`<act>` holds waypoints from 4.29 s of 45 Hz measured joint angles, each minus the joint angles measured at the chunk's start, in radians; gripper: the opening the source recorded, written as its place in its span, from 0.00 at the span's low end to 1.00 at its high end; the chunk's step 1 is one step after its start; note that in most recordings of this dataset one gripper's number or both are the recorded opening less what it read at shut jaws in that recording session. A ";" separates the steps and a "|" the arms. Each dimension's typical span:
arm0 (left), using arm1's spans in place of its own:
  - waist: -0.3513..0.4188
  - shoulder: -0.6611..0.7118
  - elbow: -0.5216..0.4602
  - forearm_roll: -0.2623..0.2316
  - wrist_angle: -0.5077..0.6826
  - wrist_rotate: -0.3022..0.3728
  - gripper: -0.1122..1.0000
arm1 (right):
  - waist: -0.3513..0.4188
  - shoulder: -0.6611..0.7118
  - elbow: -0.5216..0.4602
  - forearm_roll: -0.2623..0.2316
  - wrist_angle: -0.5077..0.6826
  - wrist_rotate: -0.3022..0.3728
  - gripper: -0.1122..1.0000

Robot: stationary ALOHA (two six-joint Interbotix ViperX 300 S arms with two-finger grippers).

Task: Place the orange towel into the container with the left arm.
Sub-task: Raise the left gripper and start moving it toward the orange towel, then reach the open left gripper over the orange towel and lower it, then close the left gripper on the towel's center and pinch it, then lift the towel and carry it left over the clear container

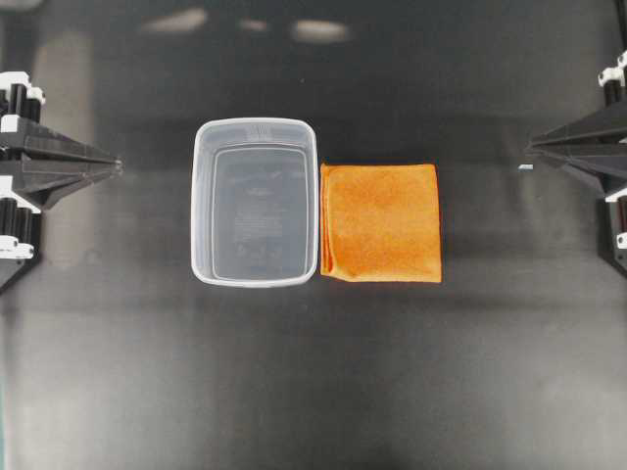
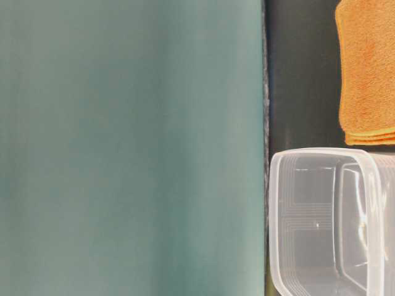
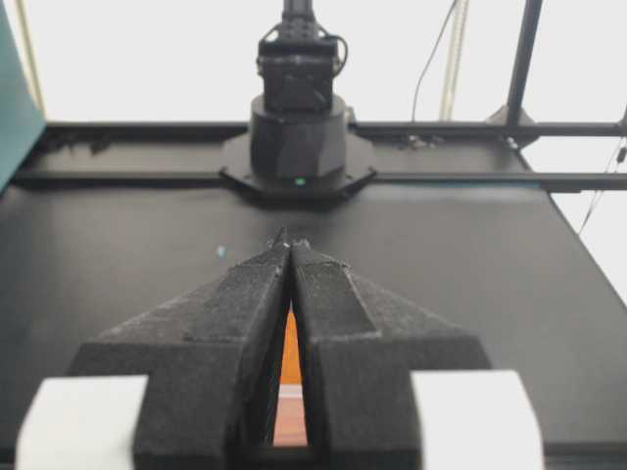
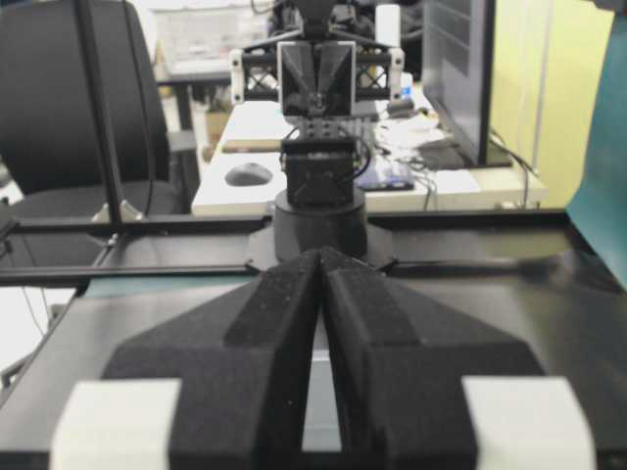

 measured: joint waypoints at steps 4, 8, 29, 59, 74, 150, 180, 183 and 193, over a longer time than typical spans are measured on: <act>-0.005 0.017 -0.005 0.020 0.023 -0.028 0.10 | 0.002 0.002 0.003 0.002 0.006 0.000 0.13; -0.012 0.069 -0.031 0.035 0.066 -0.044 0.10 | 0.002 0.002 0.006 0.003 0.035 0.002 0.09; -0.023 0.374 -0.394 0.040 0.459 -0.021 0.10 | 0.002 -0.008 0.006 0.006 0.186 0.035 0.10; -0.026 0.808 -0.881 0.040 0.920 0.051 0.24 | -0.021 -0.038 0.009 0.006 0.233 0.035 0.79; -0.012 1.057 -1.127 0.040 1.034 0.057 0.92 | -0.026 -0.120 0.021 0.006 0.233 0.031 0.79; -0.002 1.388 -1.367 0.040 1.160 0.103 0.16 | -0.026 -0.259 0.032 0.006 0.233 0.023 0.79; 0.040 0.951 -0.977 0.040 1.319 0.103 0.16 | -0.026 -0.262 0.032 0.006 0.230 0.025 0.79; 0.040 0.925 -0.930 0.040 1.273 0.103 0.16 | -0.028 -0.262 0.032 0.006 0.229 0.028 0.79; 0.044 0.893 -0.828 0.040 1.198 0.103 0.16 | -0.028 -0.262 0.032 0.006 0.227 0.034 0.79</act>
